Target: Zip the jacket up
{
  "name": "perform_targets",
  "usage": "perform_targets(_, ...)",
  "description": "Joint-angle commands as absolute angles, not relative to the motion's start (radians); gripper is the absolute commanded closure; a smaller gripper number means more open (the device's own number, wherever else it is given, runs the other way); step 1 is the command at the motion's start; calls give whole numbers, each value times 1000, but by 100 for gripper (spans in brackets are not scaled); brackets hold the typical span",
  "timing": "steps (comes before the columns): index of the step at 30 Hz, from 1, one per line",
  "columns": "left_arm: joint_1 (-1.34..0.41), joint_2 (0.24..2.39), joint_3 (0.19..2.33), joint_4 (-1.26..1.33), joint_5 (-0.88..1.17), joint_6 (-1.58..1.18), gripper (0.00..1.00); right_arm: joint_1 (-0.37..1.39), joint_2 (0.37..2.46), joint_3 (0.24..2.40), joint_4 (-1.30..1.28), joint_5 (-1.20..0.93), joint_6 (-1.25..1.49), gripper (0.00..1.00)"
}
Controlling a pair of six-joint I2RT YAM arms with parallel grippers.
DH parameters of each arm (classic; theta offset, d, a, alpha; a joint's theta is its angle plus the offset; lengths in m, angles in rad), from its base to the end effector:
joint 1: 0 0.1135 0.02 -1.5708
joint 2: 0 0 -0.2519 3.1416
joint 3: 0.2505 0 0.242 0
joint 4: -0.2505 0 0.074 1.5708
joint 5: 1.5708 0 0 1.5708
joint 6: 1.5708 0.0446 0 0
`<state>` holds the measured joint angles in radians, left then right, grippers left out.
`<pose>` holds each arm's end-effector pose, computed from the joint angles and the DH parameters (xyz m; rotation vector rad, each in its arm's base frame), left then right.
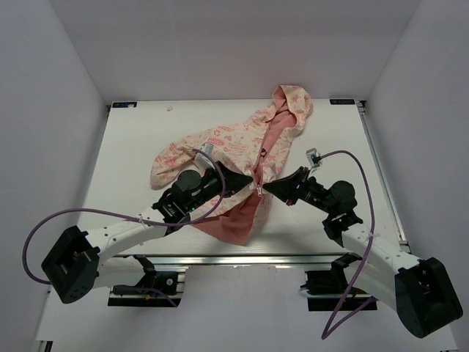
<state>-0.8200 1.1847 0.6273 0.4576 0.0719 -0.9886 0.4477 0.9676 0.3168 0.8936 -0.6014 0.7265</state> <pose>0.1844 -0.2023 0.2619 -0.0973 1.8787 -1.3790 0.1761 0.1126 0.2533 -0.3569 1.4720 1.3603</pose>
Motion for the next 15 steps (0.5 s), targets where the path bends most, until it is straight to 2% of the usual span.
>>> perform_targets(1, -818, 1180, 641, 502, 98, -989, 100, 454, 946, 342, 956, -583, 718, 100)
perform_targets(15, -818, 1184, 641, 517, 117, -996, 100, 456, 956, 339, 983, -569, 735, 100)
